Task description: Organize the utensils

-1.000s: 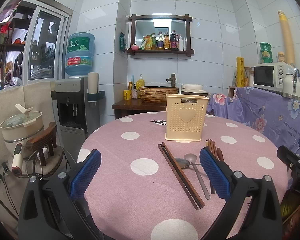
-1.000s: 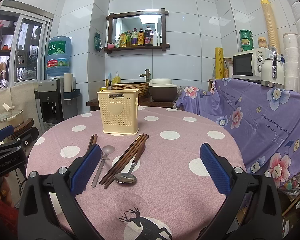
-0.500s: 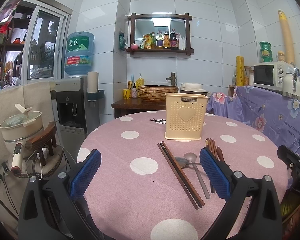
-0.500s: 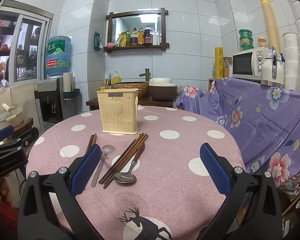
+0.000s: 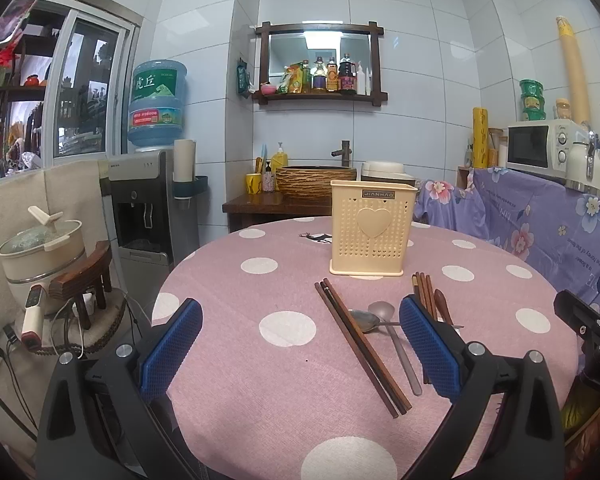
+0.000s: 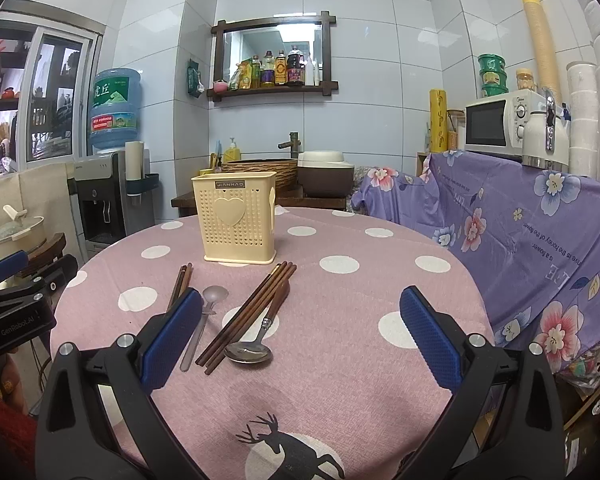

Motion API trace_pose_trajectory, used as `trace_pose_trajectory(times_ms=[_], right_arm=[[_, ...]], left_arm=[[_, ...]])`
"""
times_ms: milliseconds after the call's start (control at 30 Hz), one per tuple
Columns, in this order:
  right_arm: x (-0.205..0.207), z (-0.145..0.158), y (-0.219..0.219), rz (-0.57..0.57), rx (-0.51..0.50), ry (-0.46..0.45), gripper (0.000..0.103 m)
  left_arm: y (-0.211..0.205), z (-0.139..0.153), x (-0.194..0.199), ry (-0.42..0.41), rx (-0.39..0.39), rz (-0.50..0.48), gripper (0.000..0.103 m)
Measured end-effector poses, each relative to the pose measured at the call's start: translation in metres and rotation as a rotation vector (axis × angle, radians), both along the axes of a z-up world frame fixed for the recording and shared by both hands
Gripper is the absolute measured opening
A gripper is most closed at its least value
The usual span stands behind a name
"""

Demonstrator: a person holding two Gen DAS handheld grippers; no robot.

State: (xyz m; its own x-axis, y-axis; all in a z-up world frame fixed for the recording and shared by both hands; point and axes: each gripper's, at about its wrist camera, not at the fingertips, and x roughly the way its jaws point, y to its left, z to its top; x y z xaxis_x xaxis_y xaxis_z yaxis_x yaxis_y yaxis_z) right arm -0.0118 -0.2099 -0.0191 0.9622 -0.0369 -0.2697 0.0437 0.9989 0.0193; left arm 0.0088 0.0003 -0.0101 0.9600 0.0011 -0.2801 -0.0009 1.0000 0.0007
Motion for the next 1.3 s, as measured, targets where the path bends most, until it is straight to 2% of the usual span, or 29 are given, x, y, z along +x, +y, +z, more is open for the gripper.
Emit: trace_pose_trajectory(times_ms=[100, 200, 433, 533, 633, 700, 800, 867, 1000, 1067, 1167, 1300], right_arm=[[0.003, -0.001, -0.001, 0.001, -0.005, 0.015, 0.098], [0.016, -0.004, -0.003, -0.005, 0.001, 0.066, 0.098], [0.053, -0.012, -0.015, 0.002, 0.012, 0.199, 0.098], [0.076, -0.015, -0.028, 0.021, 0.08, 0.275, 0.096], [0.103, -0.019, -0.036, 0.032, 0.123, 0.365, 0.082], [0.121, -0.022, -0.038, 0.034, 0.142, 0.42, 0.069], [0.141, -0.024, -0.035, 0.045, 0.162, 0.462, 0.06], [0.149, -0.023, -0.03, 0.062, 0.151, 0.467, 0.059], [0.166, -0.024, -0.019, 0.129, 0.171, 0.507, 0.056], [0.175, -0.028, -0.015, 0.107, 0.132, 0.524, 0.055], [0.19, -0.04, -0.02, 0.08, 0.153, 0.585, 0.051], [0.202, -0.046, -0.014, 0.087, 0.141, 0.61, 0.045]], left_arm=[[0.0, -0.002, 0.003, 0.009, 0.001, -0.004, 0.098], [0.002, -0.003, 0.013, 0.057, -0.01, -0.006, 0.098], [0.009, -0.016, 0.063, 0.266, 0.017, -0.049, 0.098], [0.019, -0.016, 0.086, 0.322, -0.004, -0.075, 0.094], [0.027, -0.014, 0.114, 0.378, -0.038, -0.102, 0.086], [0.03, -0.015, 0.127, 0.417, -0.053, -0.114, 0.075], [0.032, -0.018, 0.148, 0.479, -0.093, -0.134, 0.064], [0.031, -0.02, 0.155, 0.509, -0.115, -0.151, 0.06], [0.027, -0.027, 0.167, 0.543, -0.107, -0.153, 0.053], [0.026, -0.031, 0.172, 0.57, -0.123, -0.159, 0.053], [0.022, -0.036, 0.177, 0.584, -0.105, -0.156, 0.053], [0.022, -0.039, 0.184, 0.6, -0.097, -0.151, 0.053]])
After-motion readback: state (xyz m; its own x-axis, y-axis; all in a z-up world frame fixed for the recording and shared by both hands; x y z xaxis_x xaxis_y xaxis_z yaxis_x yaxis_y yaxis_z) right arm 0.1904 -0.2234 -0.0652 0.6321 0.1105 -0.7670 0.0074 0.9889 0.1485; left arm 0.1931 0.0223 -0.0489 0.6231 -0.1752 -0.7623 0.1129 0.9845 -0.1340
